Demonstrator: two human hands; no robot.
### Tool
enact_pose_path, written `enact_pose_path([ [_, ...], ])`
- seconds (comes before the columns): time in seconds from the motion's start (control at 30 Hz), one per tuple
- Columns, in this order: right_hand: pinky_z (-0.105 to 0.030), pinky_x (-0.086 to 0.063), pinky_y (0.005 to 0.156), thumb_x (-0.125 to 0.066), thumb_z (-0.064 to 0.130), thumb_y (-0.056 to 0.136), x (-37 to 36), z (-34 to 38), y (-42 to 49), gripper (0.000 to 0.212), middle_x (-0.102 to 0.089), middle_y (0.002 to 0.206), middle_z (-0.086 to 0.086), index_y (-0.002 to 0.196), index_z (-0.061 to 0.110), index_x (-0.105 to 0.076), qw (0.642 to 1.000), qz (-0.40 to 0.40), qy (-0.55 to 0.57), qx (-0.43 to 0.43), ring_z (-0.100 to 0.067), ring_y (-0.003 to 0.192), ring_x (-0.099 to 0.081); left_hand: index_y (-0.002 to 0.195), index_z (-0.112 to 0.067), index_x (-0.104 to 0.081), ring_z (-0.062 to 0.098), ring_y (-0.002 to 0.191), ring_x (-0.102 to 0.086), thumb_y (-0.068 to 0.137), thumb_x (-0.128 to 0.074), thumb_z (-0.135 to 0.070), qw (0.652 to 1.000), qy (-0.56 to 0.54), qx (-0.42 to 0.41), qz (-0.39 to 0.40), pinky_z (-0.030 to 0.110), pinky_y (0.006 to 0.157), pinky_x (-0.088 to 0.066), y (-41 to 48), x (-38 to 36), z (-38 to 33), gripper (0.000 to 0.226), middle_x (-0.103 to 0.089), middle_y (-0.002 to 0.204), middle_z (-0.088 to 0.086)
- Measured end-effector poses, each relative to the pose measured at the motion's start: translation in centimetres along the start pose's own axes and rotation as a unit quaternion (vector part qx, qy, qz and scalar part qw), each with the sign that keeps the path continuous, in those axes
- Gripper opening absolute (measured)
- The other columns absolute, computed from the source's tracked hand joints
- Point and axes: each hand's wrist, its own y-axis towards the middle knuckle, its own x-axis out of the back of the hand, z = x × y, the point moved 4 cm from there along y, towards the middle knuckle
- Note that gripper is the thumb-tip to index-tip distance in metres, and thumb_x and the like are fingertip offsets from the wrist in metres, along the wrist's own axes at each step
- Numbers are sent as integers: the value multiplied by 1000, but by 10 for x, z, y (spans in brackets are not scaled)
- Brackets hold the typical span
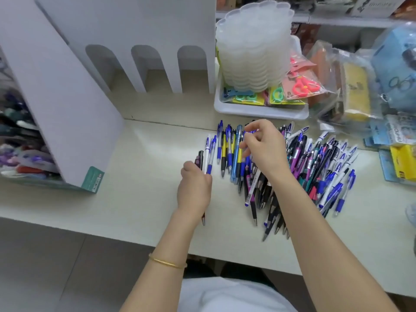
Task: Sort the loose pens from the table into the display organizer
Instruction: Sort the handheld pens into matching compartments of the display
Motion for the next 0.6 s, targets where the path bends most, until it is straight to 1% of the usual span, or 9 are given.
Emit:
enact_pose_path([
  [0.07,-16,-44,47,-46,7,95,7,0,3,15,-67,74,-2,101,16,-55,1000,-9,8,-5,-13,57,-62,104,1,-35,34,77,-47,96,-39,1,996,-81,4,-48,28,62,-32,26,14,-8,9,-43,107,20],
  [0.1,-15,-43,47,-45,6,95,11,-1,5,15,-67,74,-2,101,16,-55,1000,-15,13,-7,-13,56,-62,111,4,-37,29,79,-47,97,-38,1,994,-95,13,-56,27,65,-33,42,14,-12,14,-43,114,22],
  [0.17,-17,-42,47,-45,6,94,19,-3,8,16,-67,74,-3,100,17,-54,999,-24,21,-17,-12,55,-62,125,5,-35,33,96,-52,100,-37,-1,992,-106,38,-47,32,75,-38,67,4,-16,27,-43,126,23],
  [0.2,-16,-41,46,-45,6,94,22,-4,10,16,-68,75,-3,100,17,-54,999,-27,22,-22,-11,55,-62,128,3,-35,35,104,-53,100,-37,-2,992,-111,45,-40,34,79,-40,76,-3,-19,29,-44,128,22],
  [0.27,-13,-39,44,-45,5,94,27,-5,12,16,-68,76,-4,99,17,-54,999,-33,24,-26,-8,52,-62,127,2,-37,34,109,-52,101,-39,-5,993,-103,35,-38,34,80,-41,85,-15,-28,27,-46,127,21],
  [0.33,-11,-38,43,-46,6,94,29,-6,15,15,-68,75,-4,99,16,-54,999,-38,25,-28,-6,50,-60,126,4,-38,34,112,-51,102,-43,-14,996,-83,12,-40,36,85,-44,86,-23,-41,31,-47,127,22],
  [0.43,-11,-38,43,-46,6,94,29,-9,20,15,-68,74,-3,101,15,-56,998,-44,26,-34,-6,51,-59,135,5,-33,35,120,-44,101,-45,-30,998,-56,11,-33,39,98,-39,81,-25,-52,51,-43,133,23],
  [0.53,-13,-39,43,-47,6,94,26,-12,27,14,-68,77,-6,100,15,-56,997,-48,34,-43,-9,51,-59,147,0,-21,34,132,-34,98,-44,-48,1000,-21,6,-8,43,107,-32,71,-28,-54,72,-35,145,20],
  [0.6,-13,-39,43,-46,6,93,23,-12,31,14,-68,77,-7,99,14,-55,997,-49,45,-45,-13,53,-60,150,-3,-13,33,136,-27,93,-45,-60,1000,0,-11,2,43,110,-27,62,-34,-55,87,-28,150,18],
])
